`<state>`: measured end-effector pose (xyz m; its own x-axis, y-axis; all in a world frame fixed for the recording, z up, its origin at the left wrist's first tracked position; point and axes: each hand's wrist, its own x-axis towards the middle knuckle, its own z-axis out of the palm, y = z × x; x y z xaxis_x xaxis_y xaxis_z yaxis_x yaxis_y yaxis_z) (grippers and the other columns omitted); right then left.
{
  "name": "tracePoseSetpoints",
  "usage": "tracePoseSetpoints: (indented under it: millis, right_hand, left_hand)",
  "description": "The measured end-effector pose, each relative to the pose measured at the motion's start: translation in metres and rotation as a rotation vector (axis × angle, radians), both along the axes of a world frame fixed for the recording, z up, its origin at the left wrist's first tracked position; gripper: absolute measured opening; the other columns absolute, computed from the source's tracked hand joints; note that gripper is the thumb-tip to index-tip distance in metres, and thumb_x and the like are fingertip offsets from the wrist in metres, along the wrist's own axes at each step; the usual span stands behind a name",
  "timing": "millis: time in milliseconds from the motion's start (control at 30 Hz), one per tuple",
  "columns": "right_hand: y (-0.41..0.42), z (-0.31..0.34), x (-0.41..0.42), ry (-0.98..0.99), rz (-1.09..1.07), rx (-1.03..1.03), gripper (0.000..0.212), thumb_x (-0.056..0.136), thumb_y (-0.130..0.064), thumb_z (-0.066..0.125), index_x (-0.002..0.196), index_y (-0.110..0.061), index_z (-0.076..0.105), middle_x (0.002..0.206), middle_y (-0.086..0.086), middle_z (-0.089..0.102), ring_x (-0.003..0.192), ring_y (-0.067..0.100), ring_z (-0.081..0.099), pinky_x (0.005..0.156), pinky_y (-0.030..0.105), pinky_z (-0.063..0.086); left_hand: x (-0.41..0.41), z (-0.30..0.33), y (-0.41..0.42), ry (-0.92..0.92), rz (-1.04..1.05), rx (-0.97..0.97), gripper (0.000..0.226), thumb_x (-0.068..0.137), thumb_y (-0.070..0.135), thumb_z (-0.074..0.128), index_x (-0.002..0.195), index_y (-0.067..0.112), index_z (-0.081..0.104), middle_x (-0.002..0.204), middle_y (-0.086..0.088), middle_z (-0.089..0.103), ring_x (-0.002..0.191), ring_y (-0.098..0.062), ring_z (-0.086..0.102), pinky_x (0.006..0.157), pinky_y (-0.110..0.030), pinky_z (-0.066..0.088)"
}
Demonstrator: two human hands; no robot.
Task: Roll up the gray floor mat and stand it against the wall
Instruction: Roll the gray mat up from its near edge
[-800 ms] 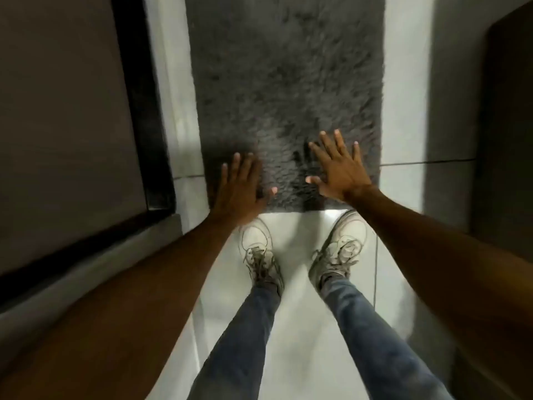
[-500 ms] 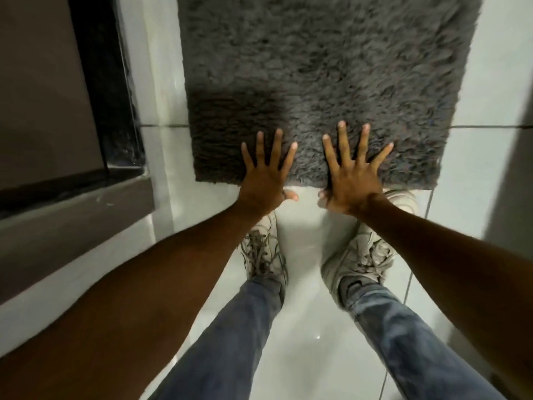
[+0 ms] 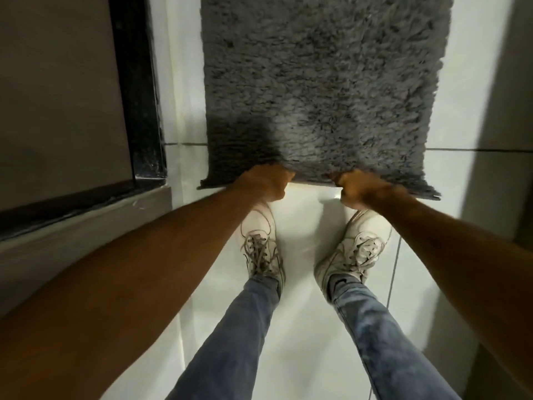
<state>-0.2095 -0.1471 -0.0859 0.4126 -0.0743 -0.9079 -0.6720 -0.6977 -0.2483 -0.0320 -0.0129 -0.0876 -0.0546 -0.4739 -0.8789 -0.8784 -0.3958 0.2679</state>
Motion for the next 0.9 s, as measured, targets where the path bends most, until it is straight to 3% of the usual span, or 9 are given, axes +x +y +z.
tracePoseSetpoints:
  millis: [67,167,267,333,400,467,533,733,900]
  right_hand:
    - [-0.018,0.005,0.011,-0.049,-0.04,-0.054,0.06,0.085,-0.009,0.064,0.143,-0.021,0.057,0.136,0.017,0.067,0.121,0.037,0.063,0.1,0.043,0.051]
    - [-0.024,-0.004,0.007,-0.269,-0.068,-0.388,0.059,0.078,-0.002,0.069,0.134,-0.015,0.059,0.131,0.016,0.065,0.123,0.04,0.057,0.108,0.055,0.038]
    - [-0.012,-0.013,-0.009,-0.435,-0.114,-0.578,0.039,0.087,-0.003,0.062,0.126,-0.008,0.063,0.127,0.017,0.065,0.118,0.041,0.056,0.105,0.053,0.037]
    - [-0.001,-0.023,-0.023,-0.475,-0.093,-0.534,0.031,0.098,-0.019,0.056,0.126,-0.01,0.065,0.132,0.015,0.066,0.125,0.039,0.055,0.111,0.055,0.032]
    - [0.006,-0.03,-0.036,-0.451,-0.076,-0.473,0.043,0.098,-0.035,0.059,0.136,-0.014,0.058,0.146,0.014,0.057,0.141,0.039,0.045,0.116,0.069,0.021]
    - [0.004,-0.036,-0.046,-0.417,-0.078,-0.461,0.057,0.093,-0.038,0.067,0.144,-0.022,0.047,0.156,0.016,0.044,0.15,0.042,0.032,0.113,0.08,0.01]
    - [-0.001,-0.043,-0.052,-0.397,-0.079,-0.487,0.062,0.089,-0.036,0.071,0.144,-0.027,0.043,0.154,0.018,0.042,0.148,0.044,0.033,0.112,0.083,0.011]
    - [0.004,-0.042,-0.07,-0.337,-0.082,-0.481,0.049,0.096,-0.035,0.062,0.142,-0.03,0.044,0.122,0.012,0.061,0.116,0.04,0.057,0.106,0.081,0.03]
    - [-0.022,-0.042,-0.065,-0.196,-0.049,-0.256,0.047,0.1,-0.048,0.05,0.143,-0.031,0.043,0.136,0.01,0.06,0.127,0.037,0.054,0.108,0.067,0.033]
  left_hand:
    - [0.013,0.002,-0.018,-0.083,0.005,-0.113,0.048,0.091,0.011,0.061,0.139,0.017,0.054,0.139,-0.014,0.061,0.123,-0.034,0.06,0.102,-0.043,0.048]
    - [0.012,-0.003,-0.016,-0.378,0.011,-0.351,0.05,0.085,0.017,0.074,0.13,0.016,0.054,0.132,-0.012,0.06,0.118,-0.032,0.056,0.1,-0.045,0.047]
    - [-0.004,-0.021,0.006,-0.417,0.106,-0.454,0.038,0.095,0.009,0.057,0.132,0.013,0.052,0.131,-0.011,0.058,0.114,-0.032,0.055,0.097,-0.042,0.046]
    - [-0.017,-0.032,0.022,-0.371,0.165,-0.496,0.036,0.101,0.018,0.045,0.135,0.01,0.053,0.133,-0.013,0.058,0.118,-0.033,0.055,0.101,-0.044,0.045]
    - [-0.028,-0.037,0.036,-0.364,0.168,-0.482,0.052,0.1,0.039,0.046,0.142,0.009,0.048,0.146,-0.016,0.051,0.134,-0.039,0.048,0.114,-0.056,0.037]
    - [-0.03,-0.044,0.048,-0.411,0.113,-0.43,0.065,0.099,0.051,0.045,0.153,0.016,0.036,0.161,-0.017,0.035,0.149,-0.046,0.028,0.12,-0.07,0.021]
    - [-0.022,-0.052,0.054,-0.446,0.108,-0.419,0.061,0.101,0.048,0.047,0.156,0.026,0.032,0.164,-0.016,0.031,0.151,-0.046,0.023,0.118,-0.074,0.019]
    - [-0.001,-0.044,0.046,-0.377,0.034,-0.451,0.05,0.098,0.048,0.058,0.143,0.029,0.046,0.133,-0.01,0.061,0.122,-0.036,0.057,0.108,-0.061,0.039]
    - [0.019,-0.044,0.032,-0.155,0.002,-0.316,0.053,0.103,0.055,0.044,0.145,0.023,0.042,0.136,-0.016,0.059,0.123,-0.038,0.056,0.108,-0.055,0.038]
